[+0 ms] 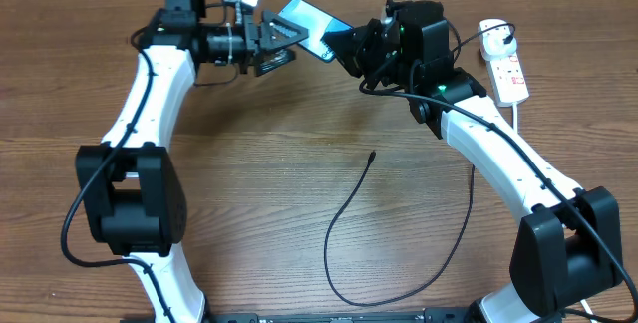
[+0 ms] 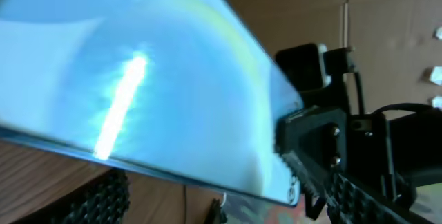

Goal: Plug charger to phone and switch on socket
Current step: 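Bring the left gripper back and grasp the phone's other edge, then open the right gripper and withdraw it from the phone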

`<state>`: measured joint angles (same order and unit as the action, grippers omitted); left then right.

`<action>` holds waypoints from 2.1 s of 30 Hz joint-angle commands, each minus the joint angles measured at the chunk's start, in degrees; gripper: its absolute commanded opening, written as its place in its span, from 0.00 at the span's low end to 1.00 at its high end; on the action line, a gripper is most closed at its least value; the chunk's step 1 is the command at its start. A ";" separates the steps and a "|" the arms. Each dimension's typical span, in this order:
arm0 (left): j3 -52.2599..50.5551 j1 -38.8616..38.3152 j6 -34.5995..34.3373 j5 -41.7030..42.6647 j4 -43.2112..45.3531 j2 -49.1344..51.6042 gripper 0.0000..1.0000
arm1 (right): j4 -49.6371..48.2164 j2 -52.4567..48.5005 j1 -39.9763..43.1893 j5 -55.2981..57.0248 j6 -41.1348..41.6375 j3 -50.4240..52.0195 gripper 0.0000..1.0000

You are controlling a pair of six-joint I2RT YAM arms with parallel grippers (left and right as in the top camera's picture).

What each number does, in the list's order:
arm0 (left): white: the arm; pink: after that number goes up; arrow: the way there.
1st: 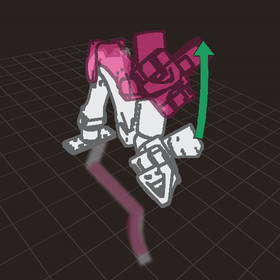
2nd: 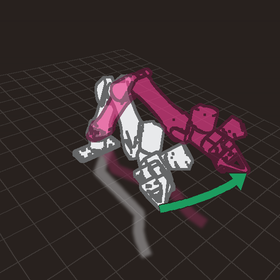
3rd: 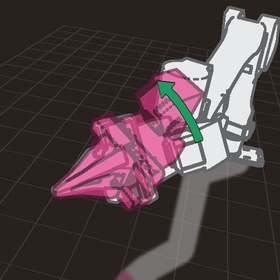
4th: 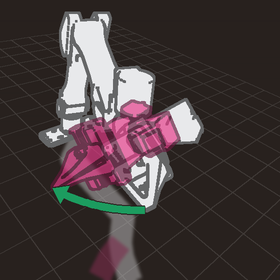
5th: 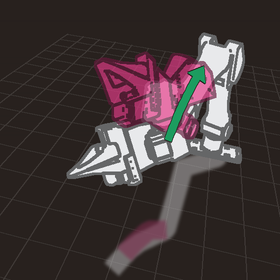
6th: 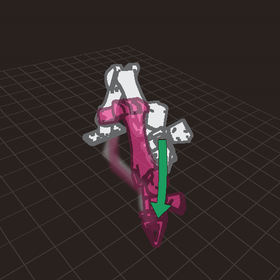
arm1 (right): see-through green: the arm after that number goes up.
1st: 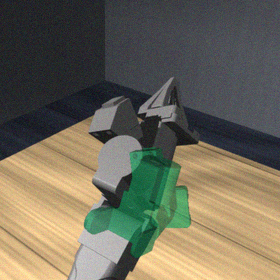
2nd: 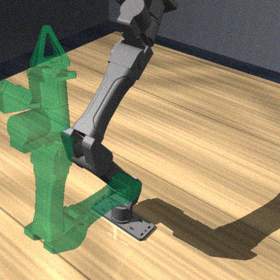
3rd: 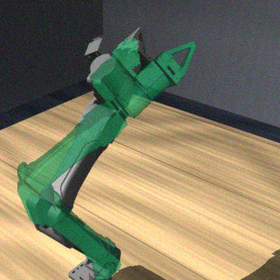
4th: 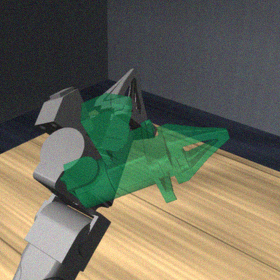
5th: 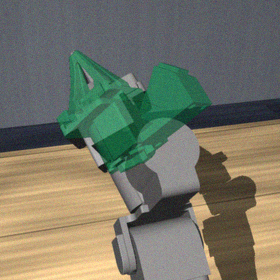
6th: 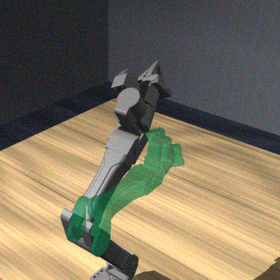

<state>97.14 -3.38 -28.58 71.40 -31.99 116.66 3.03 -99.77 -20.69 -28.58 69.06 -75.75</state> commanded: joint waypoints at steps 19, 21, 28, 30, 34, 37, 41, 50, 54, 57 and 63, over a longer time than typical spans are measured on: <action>0.09 -2.23 -34.47 -15.45 7.78 0.46 0.61 | -1.25 1.66 -6.03 22.56 7.65 -1.11 0.04; 0.07 -2.23 -35.85 -15.47 9.38 0.46 0.61 | -1.20 1.66 -6.03 22.56 7.67 -1.11 0.04; 0.07 -2.23 -36.26 -15.69 11.43 0.46 0.60 | -1.29 1.66 -6.05 20.94 14.36 -1.09 0.04; 0.07 -2.23 -36.94 -16.22 11.61 0.46 0.55 | -1.27 1.66 -6.03 19.47 17.29 -1.09 0.04; 0.09 -2.23 -37.90 -16.61 11.78 0.46 0.50 | -1.33 1.66 -6.05 18.43 20.39 -1.09 0.04; 0.07 -2.23 -37.92 -17.07 11.76 0.46 0.50 | -1.51 1.66 -6.05 17.99 23.23 -1.11 0.04; 0.09 -2.23 -39.01 -17.55 12.39 0.46 0.51 | -2.16 1.66 -6.12 17.42 23.98 -1.11 0.04; 0.07 -2.23 -40.89 -17.59 13.00 0.46 0.46 | -2.91 1.66 -7.02 18.05 23.93 -1.09 0.04; 0.07 -2.23 -42.01 -17.59 13.03 0.46 0.38 | -2.45 1.66 -7.02 18.25 23.69 -1.09 0.04; 0.07 -2.23 -42.73 -17.55 13.05 0.46 0.37 | -2.08 1.66 -7.02 18.27 23.67 -1.09 0.04; 0.07 -2.23 -43.34 -17.59 13.05 0.46 0.30 | -1.64 1.66 -7.02 18.23 23.54 -1.09 0.04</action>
<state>97.12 -5.91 -70.76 54.17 -19.20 116.66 2.31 -99.77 -27.42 -10.48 92.82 -75.75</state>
